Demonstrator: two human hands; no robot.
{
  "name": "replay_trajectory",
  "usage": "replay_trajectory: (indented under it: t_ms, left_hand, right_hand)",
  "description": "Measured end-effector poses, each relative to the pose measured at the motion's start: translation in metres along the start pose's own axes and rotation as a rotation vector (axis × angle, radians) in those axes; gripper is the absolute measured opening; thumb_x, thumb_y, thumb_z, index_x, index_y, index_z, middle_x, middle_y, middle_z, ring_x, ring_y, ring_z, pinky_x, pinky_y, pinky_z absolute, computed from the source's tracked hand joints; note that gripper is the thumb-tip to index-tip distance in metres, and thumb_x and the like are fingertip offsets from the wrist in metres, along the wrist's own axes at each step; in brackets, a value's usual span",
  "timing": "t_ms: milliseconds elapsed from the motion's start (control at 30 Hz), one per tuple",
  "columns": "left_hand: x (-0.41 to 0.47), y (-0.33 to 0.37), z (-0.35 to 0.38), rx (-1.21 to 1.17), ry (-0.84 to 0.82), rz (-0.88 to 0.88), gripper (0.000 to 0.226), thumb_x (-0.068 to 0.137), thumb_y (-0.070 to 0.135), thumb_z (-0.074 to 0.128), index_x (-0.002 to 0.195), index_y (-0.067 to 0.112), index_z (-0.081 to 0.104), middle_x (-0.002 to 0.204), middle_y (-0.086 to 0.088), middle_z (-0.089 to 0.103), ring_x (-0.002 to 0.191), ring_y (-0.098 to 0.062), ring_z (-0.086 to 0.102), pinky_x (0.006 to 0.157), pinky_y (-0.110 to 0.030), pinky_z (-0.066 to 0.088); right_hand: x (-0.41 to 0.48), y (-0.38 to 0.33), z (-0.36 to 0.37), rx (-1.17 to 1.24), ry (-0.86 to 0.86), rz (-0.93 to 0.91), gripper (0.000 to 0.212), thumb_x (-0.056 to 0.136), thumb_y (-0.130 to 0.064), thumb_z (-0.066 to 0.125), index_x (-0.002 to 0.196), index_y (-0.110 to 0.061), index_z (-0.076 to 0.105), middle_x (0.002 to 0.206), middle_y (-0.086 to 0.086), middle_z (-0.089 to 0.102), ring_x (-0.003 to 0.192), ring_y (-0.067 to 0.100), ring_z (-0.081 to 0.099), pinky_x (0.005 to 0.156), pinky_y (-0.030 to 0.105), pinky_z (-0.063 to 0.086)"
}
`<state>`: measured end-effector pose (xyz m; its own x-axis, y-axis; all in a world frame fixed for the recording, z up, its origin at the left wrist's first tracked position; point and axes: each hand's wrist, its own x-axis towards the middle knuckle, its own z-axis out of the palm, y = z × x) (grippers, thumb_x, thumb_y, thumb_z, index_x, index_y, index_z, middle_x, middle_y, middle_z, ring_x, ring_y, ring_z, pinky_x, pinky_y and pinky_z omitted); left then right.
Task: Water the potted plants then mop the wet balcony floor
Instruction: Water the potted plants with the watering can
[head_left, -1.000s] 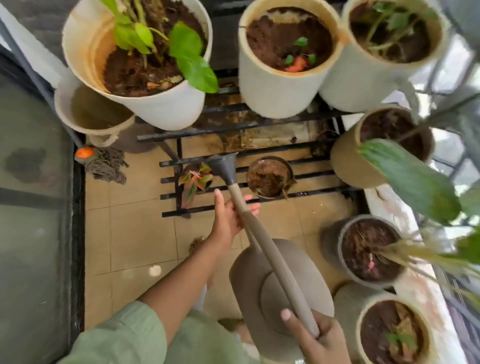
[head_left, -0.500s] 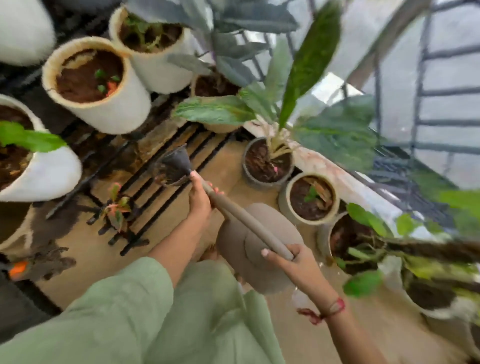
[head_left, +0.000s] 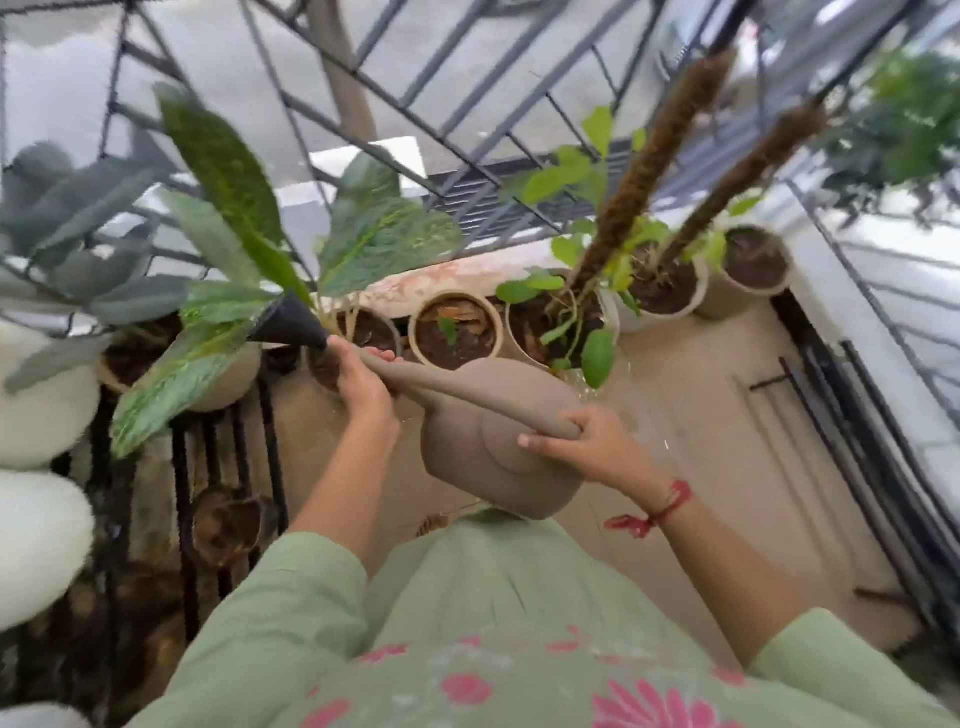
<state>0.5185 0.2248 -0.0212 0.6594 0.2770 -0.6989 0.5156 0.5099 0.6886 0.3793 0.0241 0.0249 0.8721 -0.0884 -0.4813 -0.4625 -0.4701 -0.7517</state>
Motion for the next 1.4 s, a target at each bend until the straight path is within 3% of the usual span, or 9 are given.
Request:
replay_trajectory:
  t_ms: [200,333,500,600,700,867,1067,1300,1400]
  left_hand:
    - [-0.024,-0.021,0.034,0.222,-0.136,-0.001,0.039,0.097,0.053,0.035,0.086,0.019,0.05,0.066,0.001,0.056,0.066,-0.014,0.056,0.085,-0.028,0.048]
    - [-0.035,-0.041,0.065,0.398,-0.244,-0.033,0.058,0.094,0.063,0.032,0.108,0.013,0.058,0.073,0.001,0.063,0.075,-0.017,0.062,0.079,-0.027,0.052]
    - [-0.081,-0.092,0.105,0.537,-0.316,-0.009,0.044,0.097,0.056,0.031,0.072,0.023,0.047,0.074,0.004,0.056,0.07,-0.011,0.055,0.086,-0.029,0.05]
    - [-0.106,-0.133,0.132,0.565,-0.388,-0.059,0.047,0.096,0.059,0.032,0.078,0.021,0.053,0.075,0.0,0.062,0.075,-0.016,0.06,0.099,-0.037,0.049]
    - [-0.129,-0.178,0.158,0.578,-0.44,-0.074,0.049,0.094,0.06,0.035,0.079,0.016,0.053,0.065,0.002,0.064,0.072,-0.016,0.061,0.095,-0.035,0.051]
    - [-0.185,-0.251,0.212,0.675,-0.51,-0.122,0.048,0.096,0.058,0.032,0.078,0.017,0.05,0.072,0.003,0.06,0.07,-0.012,0.059,0.081,-0.029,0.052]
    - [-0.248,-0.327,0.275,0.752,-0.626,-0.146,0.047,0.098,0.054,0.032,0.078,0.017,0.051,0.08,-0.003,0.062,0.077,-0.016,0.06,0.082,-0.034,0.051]
    - [-0.297,-0.417,0.346,0.866,-0.79,-0.217,0.045,0.098,0.053,0.031,0.092,0.015,0.053,0.09,-0.003,0.061,0.089,-0.017,0.06,0.095,-0.037,0.048]
    - [-0.314,-0.459,0.385,0.941,-0.849,-0.248,0.06,0.098,0.056,0.028,0.119,0.006,0.053,0.095,-0.006,0.064,0.096,-0.02,0.062,0.096,-0.037,0.048]
  right_hand:
    - [-0.034,0.024,-0.009,0.087,0.188,0.073,0.06,0.058,-0.07,0.069,0.054,-0.015,0.043,0.055,0.001,0.034,0.051,0.013,0.037,0.054,0.031,0.025]
    - [-0.059,0.052,-0.015,0.19,0.288,0.171,0.069,0.056,-0.071,0.07,0.057,-0.005,0.048,0.057,0.001,0.039,0.054,0.014,0.042,0.055,0.03,0.029]
    - [-0.094,0.09,-0.042,0.293,0.382,0.23,0.043,0.071,-0.047,0.076,0.045,-0.023,0.051,0.045,-0.012,0.038,0.047,0.007,0.038,0.049,0.024,0.025]
    - [-0.116,0.127,-0.066,0.309,0.433,0.288,0.05,0.071,-0.05,0.076,0.048,-0.02,0.043,0.043,-0.012,0.036,0.045,0.007,0.035,0.049,0.026,0.023]
    - [-0.137,0.164,-0.091,0.314,0.453,0.323,0.049,0.07,-0.054,0.073,0.065,-0.006,0.062,0.053,-0.004,0.046,0.051,0.01,0.043,0.052,0.028,0.027]
    - [-0.174,0.219,-0.143,0.304,0.508,0.381,0.049,0.074,-0.051,0.072,0.055,-0.013,0.048,0.052,-0.002,0.04,0.05,0.011,0.038,0.049,0.023,0.021]
    - [-0.218,0.283,-0.211,0.386,0.618,0.436,0.061,0.073,-0.052,0.072,0.078,0.008,0.064,0.066,0.008,0.053,0.061,0.017,0.05,0.056,0.027,0.03]
    - [-0.248,0.353,-0.279,0.469,0.711,0.537,0.054,0.075,-0.049,0.072,0.075,0.004,0.062,0.064,0.005,0.051,0.058,0.015,0.048,0.052,0.025,0.03]
    - [-0.251,0.383,-0.31,0.498,0.737,0.566,0.056,0.075,-0.051,0.071,0.077,0.005,0.062,0.064,0.003,0.052,0.058,0.015,0.049,0.053,0.026,0.03]
